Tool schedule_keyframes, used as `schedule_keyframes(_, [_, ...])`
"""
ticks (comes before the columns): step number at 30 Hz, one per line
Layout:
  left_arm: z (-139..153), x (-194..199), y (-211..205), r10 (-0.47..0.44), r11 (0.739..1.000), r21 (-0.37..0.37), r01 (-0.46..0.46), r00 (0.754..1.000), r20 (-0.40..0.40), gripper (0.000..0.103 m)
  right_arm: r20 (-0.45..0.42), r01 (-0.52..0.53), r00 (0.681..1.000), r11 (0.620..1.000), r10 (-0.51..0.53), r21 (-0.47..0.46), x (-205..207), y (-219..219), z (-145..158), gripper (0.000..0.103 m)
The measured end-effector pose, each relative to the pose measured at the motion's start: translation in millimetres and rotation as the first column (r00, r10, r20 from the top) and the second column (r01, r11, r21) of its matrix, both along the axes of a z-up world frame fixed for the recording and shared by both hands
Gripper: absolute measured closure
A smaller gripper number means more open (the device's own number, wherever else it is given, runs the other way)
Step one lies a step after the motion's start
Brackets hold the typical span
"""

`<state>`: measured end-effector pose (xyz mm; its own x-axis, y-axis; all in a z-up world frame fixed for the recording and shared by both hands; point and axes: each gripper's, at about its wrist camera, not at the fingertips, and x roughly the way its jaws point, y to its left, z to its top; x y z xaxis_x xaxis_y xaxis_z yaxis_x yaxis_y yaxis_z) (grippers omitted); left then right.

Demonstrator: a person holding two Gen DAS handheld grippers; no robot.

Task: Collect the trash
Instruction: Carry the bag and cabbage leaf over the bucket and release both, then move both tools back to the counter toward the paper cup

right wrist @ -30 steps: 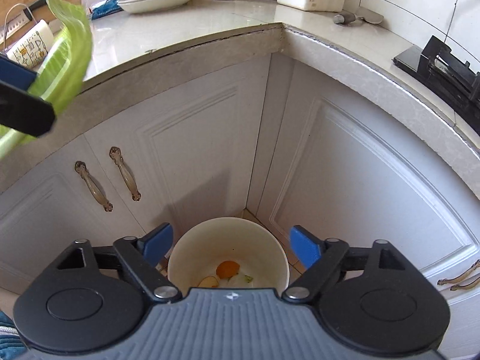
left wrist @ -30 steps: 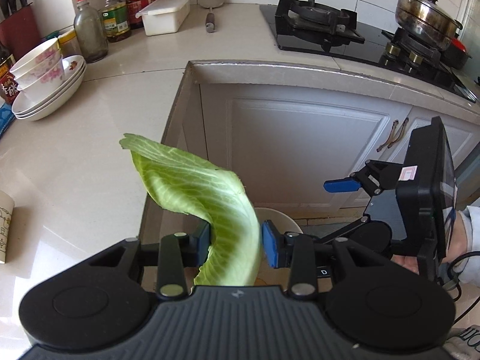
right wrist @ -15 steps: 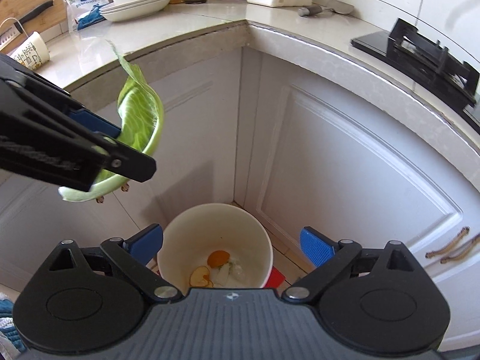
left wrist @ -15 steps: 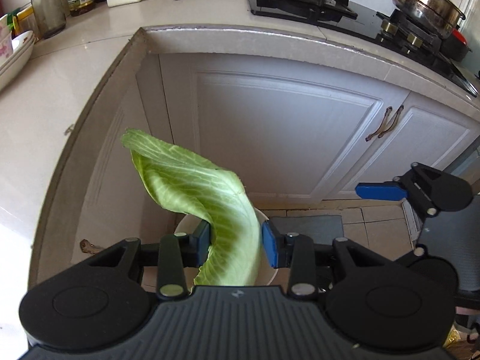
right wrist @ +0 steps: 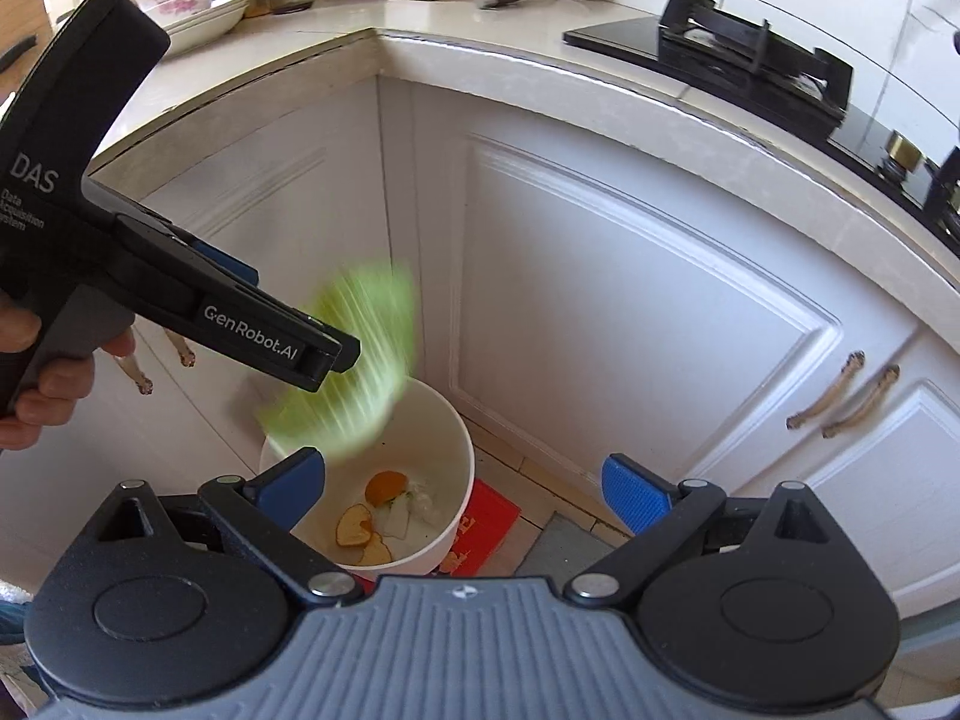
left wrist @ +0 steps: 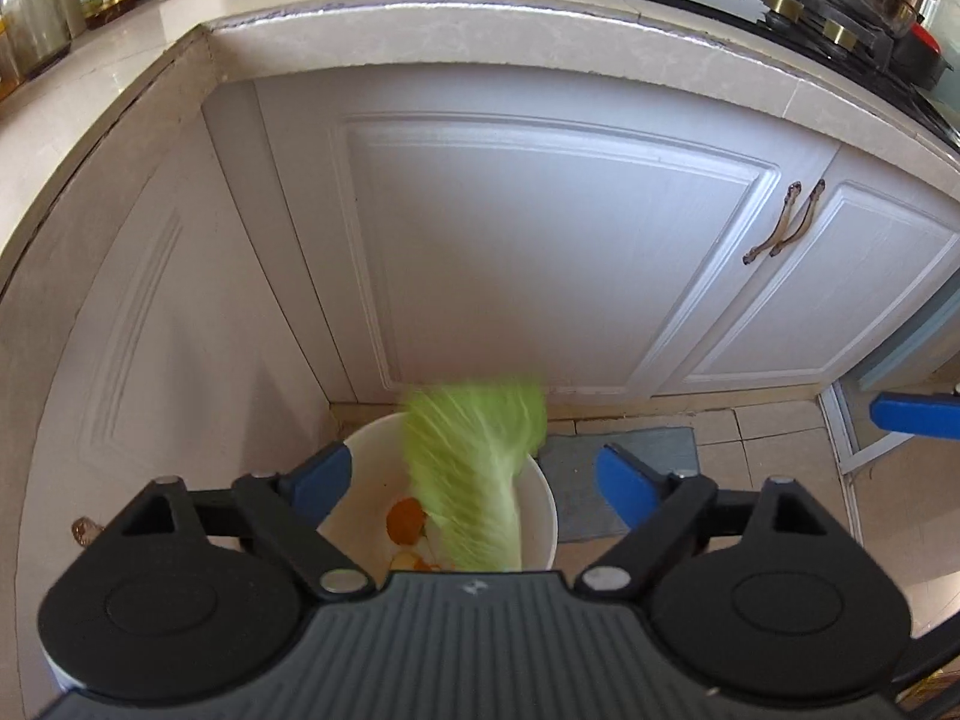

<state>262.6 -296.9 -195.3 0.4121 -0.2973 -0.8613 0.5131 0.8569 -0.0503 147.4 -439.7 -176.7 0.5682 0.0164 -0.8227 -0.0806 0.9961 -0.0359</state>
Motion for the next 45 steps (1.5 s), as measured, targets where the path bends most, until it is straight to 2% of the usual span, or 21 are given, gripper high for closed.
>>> schedule_keyframes(14, [13.5, 2.6, 4.3, 0.034, 0.999, 0.014, -0.035, 0.998, 0.049, 0.013, 0.017, -0.025, 1.0, 1.0, 0.025, 0.007, 2.2, 0.7, 6.6, 0.002])
schedule_keyframes(18, [25.9, 0.0, 9.7, 0.045, 0.999, 0.019, -0.046, 0.997, 0.07, 0.013, 0.03, -0.05, 0.998, 0.999, 0.05, 0.002, 5.6, 5.4, 12.8, 0.002])
schedule_keyframes(23, [51.7, -11.3, 22.3, 0.048, 0.998, 0.03, -0.052, 0.99, 0.134, 0.013, 0.056, -0.086, 0.995, 0.996, 0.085, 0.005, 10.2, 11.1, 24.2, 0.002])
schedule_keyframes(33, [100.6, -34.1, 69.2, 0.126, 0.99, 0.033, -0.136, 0.97, 0.209, 0.013, 0.106, -0.205, 0.973, 0.979, 0.203, 0.01, 30.8, 37.5, 56.4, 0.0])
schedule_keyframes(45, [134.3, -48.4, 150.4, 0.199, 0.974, 0.054, -0.219, 0.946, 0.255, 0.012, 0.129, -0.316, 0.943, 0.946, 0.306, 0.071, 59.0, 98.9, 96.0, 0.0])
